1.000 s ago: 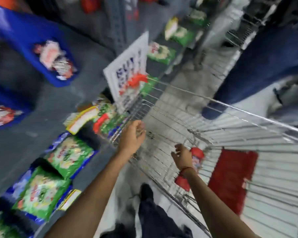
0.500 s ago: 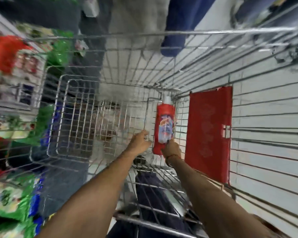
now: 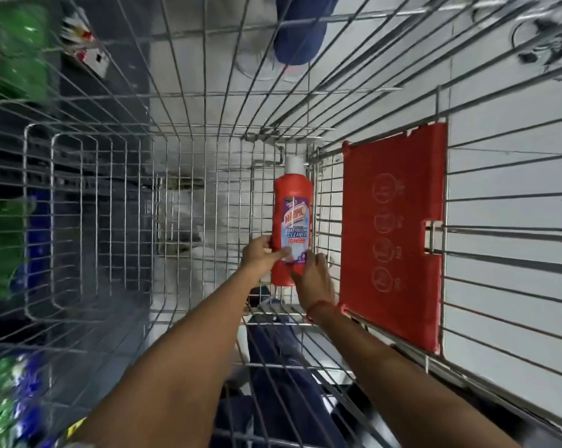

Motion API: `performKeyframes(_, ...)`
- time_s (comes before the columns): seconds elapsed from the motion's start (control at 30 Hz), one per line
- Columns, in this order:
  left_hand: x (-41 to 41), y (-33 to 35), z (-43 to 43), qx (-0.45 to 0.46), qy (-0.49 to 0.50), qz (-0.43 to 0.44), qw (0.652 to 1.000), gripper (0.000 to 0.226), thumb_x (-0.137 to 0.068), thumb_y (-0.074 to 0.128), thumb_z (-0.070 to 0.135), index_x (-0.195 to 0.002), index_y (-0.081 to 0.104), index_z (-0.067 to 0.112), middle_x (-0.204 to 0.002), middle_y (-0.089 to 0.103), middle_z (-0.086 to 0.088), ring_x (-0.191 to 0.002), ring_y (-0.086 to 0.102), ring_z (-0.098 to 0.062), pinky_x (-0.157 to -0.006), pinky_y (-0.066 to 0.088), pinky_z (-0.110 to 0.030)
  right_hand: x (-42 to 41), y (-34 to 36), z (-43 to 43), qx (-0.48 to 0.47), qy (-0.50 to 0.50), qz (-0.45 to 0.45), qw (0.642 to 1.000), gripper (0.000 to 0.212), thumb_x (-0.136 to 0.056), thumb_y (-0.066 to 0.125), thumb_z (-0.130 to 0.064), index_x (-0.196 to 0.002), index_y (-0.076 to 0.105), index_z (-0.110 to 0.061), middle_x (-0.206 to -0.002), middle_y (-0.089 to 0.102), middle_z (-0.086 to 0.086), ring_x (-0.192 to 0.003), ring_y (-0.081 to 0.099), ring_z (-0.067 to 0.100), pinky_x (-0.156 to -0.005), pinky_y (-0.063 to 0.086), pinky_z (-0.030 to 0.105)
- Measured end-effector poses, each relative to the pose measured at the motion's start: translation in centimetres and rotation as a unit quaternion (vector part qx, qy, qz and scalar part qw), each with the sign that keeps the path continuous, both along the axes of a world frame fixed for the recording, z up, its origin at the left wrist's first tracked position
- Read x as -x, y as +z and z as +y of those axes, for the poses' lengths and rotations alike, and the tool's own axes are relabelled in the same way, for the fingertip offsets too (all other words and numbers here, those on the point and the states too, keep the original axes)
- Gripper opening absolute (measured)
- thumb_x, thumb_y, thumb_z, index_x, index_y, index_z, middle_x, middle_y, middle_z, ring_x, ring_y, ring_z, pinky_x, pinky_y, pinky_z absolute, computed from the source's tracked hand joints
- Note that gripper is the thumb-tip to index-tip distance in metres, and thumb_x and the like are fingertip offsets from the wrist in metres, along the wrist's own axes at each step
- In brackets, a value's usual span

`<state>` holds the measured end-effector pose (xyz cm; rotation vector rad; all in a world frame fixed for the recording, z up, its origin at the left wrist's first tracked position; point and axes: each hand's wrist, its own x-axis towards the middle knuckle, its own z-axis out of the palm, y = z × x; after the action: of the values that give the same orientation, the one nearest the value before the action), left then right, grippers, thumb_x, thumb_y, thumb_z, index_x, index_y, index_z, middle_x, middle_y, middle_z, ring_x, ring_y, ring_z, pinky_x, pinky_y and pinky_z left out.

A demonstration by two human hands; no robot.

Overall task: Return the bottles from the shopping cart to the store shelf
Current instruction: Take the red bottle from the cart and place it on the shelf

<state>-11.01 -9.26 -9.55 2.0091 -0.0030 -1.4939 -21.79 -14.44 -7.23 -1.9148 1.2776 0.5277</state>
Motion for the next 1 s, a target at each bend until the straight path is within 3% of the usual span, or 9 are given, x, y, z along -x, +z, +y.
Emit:
performKeyframes(0.17, -0.6, 1.1, 1.2, 0.007, 0.049, 0.010, 0.999, 0.041, -0.075, 0.072, 0.018, -0.111, 0.059, 0.005, -0.120, 0.065, -0.014, -0.104, 0.063, -0.029, -0.092, 0.053, -0.045, 0.1, 0.4, 0.2, -0.054, -0.009, -0.044, 0.998, 0.049, -0.082, 0.064, -0.008, -0.126, 0.042, -0.003, -0.119, 0.047, 0.016, -0.107, 0.048, 0.025, -0.089, 0.046, 0.023)
performKeyframes(0.23, -1.5, 1.8, 1.8, 0.013, 0.083, 0.020, 0.996, 0.040, -0.073, 0.073, 0.015, -0.110, 0.061, 0.004, -0.118, 0.066, -0.016, -0.100, 0.065, -0.029, -0.090, 0.054, -0.045, -0.6, 1.1, 0.3, -0.116, -0.073, -0.097, 0.986, 0.055, -0.081, 0.065, -0.006, -0.129, 0.038, -0.005, -0.115, 0.051, 0.009, -0.097, 0.050, 0.014, -0.074, 0.040, -0.003)
performKeyframes(0.27, -2.0, 2.2, 2.3, 0.020, 0.097, 0.030, 0.995, 0.040, -0.073, 0.074, 0.013, -0.109, 0.061, 0.003, -0.117, 0.066, -0.017, -0.097, 0.066, -0.028, -0.088, 0.055, -0.043, -1.0, 1.6, 0.4, -0.158, -0.109, -0.125, 0.973, 0.058, -0.081, 0.066, -0.005, -0.130, 0.036, -0.006, -0.112, 0.053, 0.006, -0.092, 0.052, 0.011, -0.066, 0.041, -0.005)
performKeyframes(0.4, -4.3, 5.3, 4.3, 0.063, 0.121, 0.054, 0.989, 0.032, -0.073, 0.072, 0.007, -0.103, 0.062, 0.003, -0.117, 0.065, -0.021, -0.082, 0.067, -0.019, -0.068, 0.057, -0.024, -3.0, 3.9, 0.3, -0.244, -0.141, -0.160, 0.946, 0.069, -0.075, 0.072, -0.001, -0.131, 0.033, -0.013, -0.101, 0.057, -0.009, -0.094, 0.058, 0.015, -0.063, 0.053, 0.015)
performKeyframes(0.5, -6.1, 8.3, 5.7, 0.089, 0.135, 0.048, 0.986, 0.039, -0.077, 0.068, 0.005, -0.113, 0.057, -0.004, -0.118, 0.062, -0.023, -0.077, 0.069, -0.015, -0.063, 0.057, -0.020, -5.1, 6.9, 0.6, -0.243, -0.125, -0.200, 0.941, 0.071, -0.069, 0.076, 0.001, -0.127, 0.037, -0.014, -0.100, 0.056, -0.008, -0.100, 0.059, 0.023, -0.081, 0.057, 0.036)
performKeyframes(0.6, -7.8, 11.1, 7.3, 0.120, 0.140, 0.040, 0.982, 0.036, -0.080, 0.065, 0.008, -0.114, 0.059, -0.001, -0.118, 0.062, -0.019, -0.074, 0.070, -0.008, -0.062, 0.057, -0.017, -6.6, 10.3, 1.5, -0.227, -0.089, -0.249, 0.937, 0.070, -0.065, 0.078, 0.003, -0.117, 0.040, -0.023, -0.105, 0.059, -0.001, -0.097, 0.061, 0.020, -0.072, 0.057, 0.019)
performKeyframes(0.73, -9.2, 14.9, 9.6, 0.147, 0.149, 0.014, 0.978, 0.022, -0.080, 0.065, 0.009, -0.102, 0.062, 0.012, -0.108, 0.063, -0.009, -0.066, 0.069, 0.000, -0.055, 0.054, -0.012, -7.9, 13.6, 2.6, -0.221, -0.037, -0.308, 0.925, 0.071, -0.062, 0.078, 0.008, -0.112, 0.041, -0.025, -0.108, 0.060, 0.001, -0.104, 0.062, 0.025, -0.087, 0.055, 0.036)
performKeyframes(0.87, -9.7, 20.3, 13.7, 0.217, 0.201, -0.038, 0.955, 0.026, -0.076, 0.068, 0.005, -0.102, 0.064, 0.011, -0.104, 0.069, -0.004, -0.076, 0.071, -0.006, -0.060, 0.055, -0.014, -9.4, 18.0, 4.9, -0.221, 0.024, -0.348, 0.911, 0.073, -0.063, 0.077, 0.007, -0.116, 0.039, -0.025, -0.100, 0.057, -0.014, -0.088, 0.063, 0.002, -0.078, 0.058, 0.022)
performKeyframes(1.0, -9.8, 25.5, 17.5, 0.247, 0.275, -0.109, 0.923, 0.029, -0.078, 0.066, 0.000, -0.106, 0.062, 0.003, -0.099, 0.069, -0.003, -0.067, 0.070, -0.001, -0.058, 0.054, -0.012, -11.7, 22.2, 7.5, -0.194, 0.119, -0.382, 0.896, 0.079, -0.064, 0.078, 0.003, -0.129, 0.036, -0.013, -0.103, 0.057, -0.006, -0.083, 0.059, -0.002, -0.077, 0.054, 0.017)
